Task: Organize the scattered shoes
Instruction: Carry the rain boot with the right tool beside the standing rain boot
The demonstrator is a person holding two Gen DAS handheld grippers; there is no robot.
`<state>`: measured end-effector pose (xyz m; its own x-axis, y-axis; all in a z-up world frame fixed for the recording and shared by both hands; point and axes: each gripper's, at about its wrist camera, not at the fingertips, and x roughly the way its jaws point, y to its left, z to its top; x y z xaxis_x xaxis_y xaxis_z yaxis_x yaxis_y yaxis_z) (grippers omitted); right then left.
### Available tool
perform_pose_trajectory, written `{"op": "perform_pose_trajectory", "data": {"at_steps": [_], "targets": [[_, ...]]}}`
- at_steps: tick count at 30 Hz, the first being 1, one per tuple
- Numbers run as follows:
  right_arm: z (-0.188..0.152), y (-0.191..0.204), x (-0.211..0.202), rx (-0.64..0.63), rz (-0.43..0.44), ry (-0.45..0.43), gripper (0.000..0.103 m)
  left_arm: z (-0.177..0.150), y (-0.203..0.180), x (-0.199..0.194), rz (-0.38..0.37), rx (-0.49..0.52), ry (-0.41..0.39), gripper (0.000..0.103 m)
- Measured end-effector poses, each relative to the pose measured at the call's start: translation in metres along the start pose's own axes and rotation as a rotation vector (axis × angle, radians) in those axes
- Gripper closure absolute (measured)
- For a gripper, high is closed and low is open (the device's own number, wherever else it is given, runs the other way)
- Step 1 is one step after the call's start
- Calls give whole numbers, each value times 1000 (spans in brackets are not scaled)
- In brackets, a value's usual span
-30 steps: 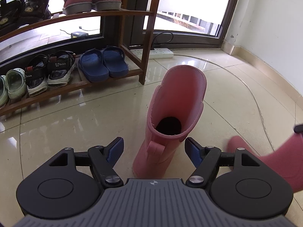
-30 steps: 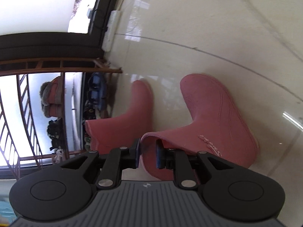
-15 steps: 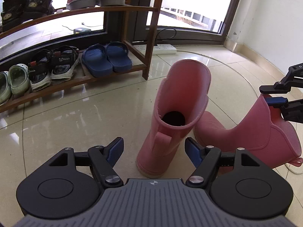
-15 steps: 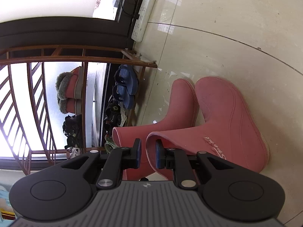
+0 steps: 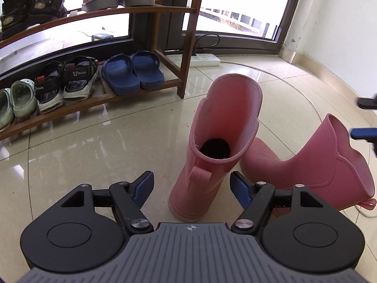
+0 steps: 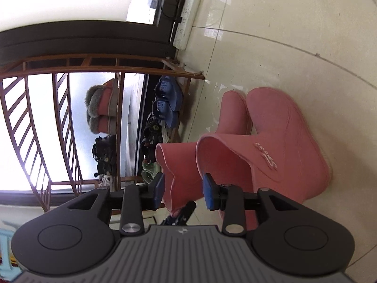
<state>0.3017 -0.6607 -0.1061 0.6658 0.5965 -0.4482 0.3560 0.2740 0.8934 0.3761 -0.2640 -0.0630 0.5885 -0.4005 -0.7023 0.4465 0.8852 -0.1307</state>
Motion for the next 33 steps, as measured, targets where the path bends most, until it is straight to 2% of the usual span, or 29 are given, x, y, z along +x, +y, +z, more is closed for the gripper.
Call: {"op": "perform_pose_trajectory", "data": {"at_steps": [9,17,24,27,30,33], "targets": [[-31,24,-52,-316,-126,9,61,3,-7,0,12,23,-6,30],[-65,29,-68,-549,-215,78,61,6,-10,2,23,48,-9,30],[-92,18,-55,-696,-303,123,60,7,-12,4,20,73,-9,30],[-102,8,-42,-763,-302,141,51,8,-13,8,11,94,-5,30],[-107,-3,-26,-810,-310,163,50,9,-13,13,-1,115,1,30],[-113,-15,-9,-879,-366,161,50,7,-13,21,5,136,21,30]]}}
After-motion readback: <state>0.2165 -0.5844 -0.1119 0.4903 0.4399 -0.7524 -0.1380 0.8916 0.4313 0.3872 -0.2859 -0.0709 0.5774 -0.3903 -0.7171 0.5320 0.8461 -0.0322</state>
